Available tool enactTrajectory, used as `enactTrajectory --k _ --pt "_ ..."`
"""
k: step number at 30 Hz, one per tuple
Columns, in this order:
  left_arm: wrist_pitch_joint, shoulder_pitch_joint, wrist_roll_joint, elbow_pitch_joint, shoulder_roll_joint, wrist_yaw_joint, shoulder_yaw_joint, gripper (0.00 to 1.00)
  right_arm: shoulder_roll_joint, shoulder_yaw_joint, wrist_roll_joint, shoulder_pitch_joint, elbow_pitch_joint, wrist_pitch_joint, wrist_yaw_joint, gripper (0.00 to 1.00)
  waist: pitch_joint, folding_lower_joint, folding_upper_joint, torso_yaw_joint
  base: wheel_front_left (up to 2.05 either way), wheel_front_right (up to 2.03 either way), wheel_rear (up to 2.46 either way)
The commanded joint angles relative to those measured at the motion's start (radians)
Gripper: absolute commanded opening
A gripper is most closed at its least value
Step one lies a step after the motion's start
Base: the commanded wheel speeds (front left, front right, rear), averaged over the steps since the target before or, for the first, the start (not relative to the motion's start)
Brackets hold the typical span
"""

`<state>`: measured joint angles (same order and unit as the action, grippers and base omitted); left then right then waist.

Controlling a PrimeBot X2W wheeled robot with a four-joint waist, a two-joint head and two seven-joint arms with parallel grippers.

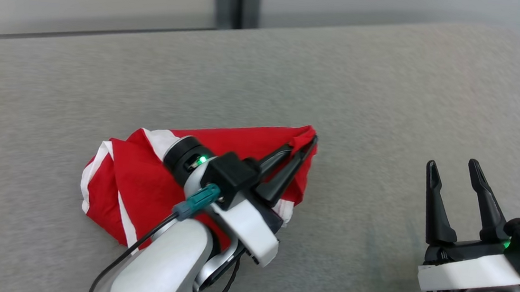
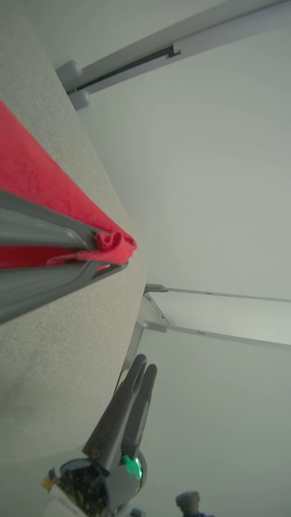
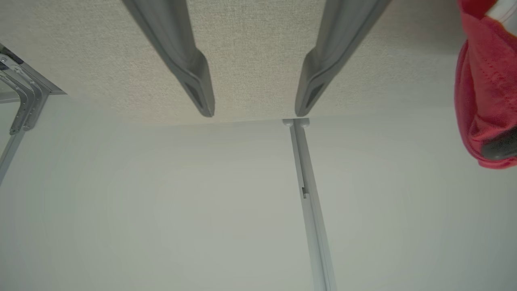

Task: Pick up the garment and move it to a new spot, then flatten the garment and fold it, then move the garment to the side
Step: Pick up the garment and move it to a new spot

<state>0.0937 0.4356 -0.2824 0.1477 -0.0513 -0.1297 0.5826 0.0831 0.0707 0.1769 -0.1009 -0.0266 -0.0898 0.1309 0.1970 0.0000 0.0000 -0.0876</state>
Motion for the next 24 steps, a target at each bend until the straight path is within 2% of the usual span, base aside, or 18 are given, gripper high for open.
enactTrajectory --k 1,4,7,13,14,15,16,20,24 --pt "0.013 0.055 -0.019 0.028 -0.004 -0.001 0.029 0.00 -0.008 -0.002 0.010 -0.015 0.015 -0.019 0.000 1.00 0.116 0.0000 0.0000 -0.149 0.00 0.00 0.00" --pt "0.030 0.120 -0.055 0.076 -0.003 0.000 0.076 0.00 -0.018 -0.001 0.022 -0.027 0.039 -0.046 0.000 1.00 0.161 0.0000 0.0000 -0.209 0.00 0.00 0.00" --pt "0.045 0.183 -0.089 0.136 -0.003 0.021 0.107 0.00 -0.024 0.003 0.033 -0.038 0.065 -0.072 0.000 1.00 0.203 0.0000 0.0000 -0.252 0.00 0.00 0.00" --pt "0.068 0.262 -0.165 0.266 -0.003 0.045 0.145 0.00 -0.030 0.005 0.043 -0.062 0.098 -0.107 0.000 1.00 0.249 0.0000 0.0000 -0.271 0.00 0.00 0.00" --pt "0.074 0.272 -0.179 0.291 -0.002 0.050 0.154 0.05 -0.030 0.006 0.045 -0.067 0.104 -0.110 0.000 1.00 0.254 0.0000 0.0000 -0.268 0.00 0.00 0.00" --pt "0.072 0.284 -0.175 0.319 -0.002 0.052 0.165 0.77 -0.031 0.007 0.045 -0.073 0.109 -0.116 0.000 1.00 0.258 0.0000 0.0000 -0.263 0.00 0.00 0.00" --pt "0.081 0.297 -0.173 0.338 -0.002 0.052 0.177 1.00 -0.031 0.008 0.043 -0.079 0.115 -0.118 0.000 1.00 0.260 0.0000 0.0000 -0.256 0.00 0.00 0.00" --pt "0.125 0.315 -0.164 0.360 -0.001 0.061 0.211 1.00 -0.031 0.006 0.030 -0.093 0.128 -0.126 0.000 1.00 0.250 0.0000 0.0000 -0.212 0.00 0.00 0.00" --pt "0.156 0.285 -0.152 0.312 -0.002 0.083 0.216 1.00 -0.030 -0.011 0.014 -0.100 0.132 -0.124 0.000 1.00 0.215 0.0000 0.0000 -0.149 0.00 0.00 0.00"
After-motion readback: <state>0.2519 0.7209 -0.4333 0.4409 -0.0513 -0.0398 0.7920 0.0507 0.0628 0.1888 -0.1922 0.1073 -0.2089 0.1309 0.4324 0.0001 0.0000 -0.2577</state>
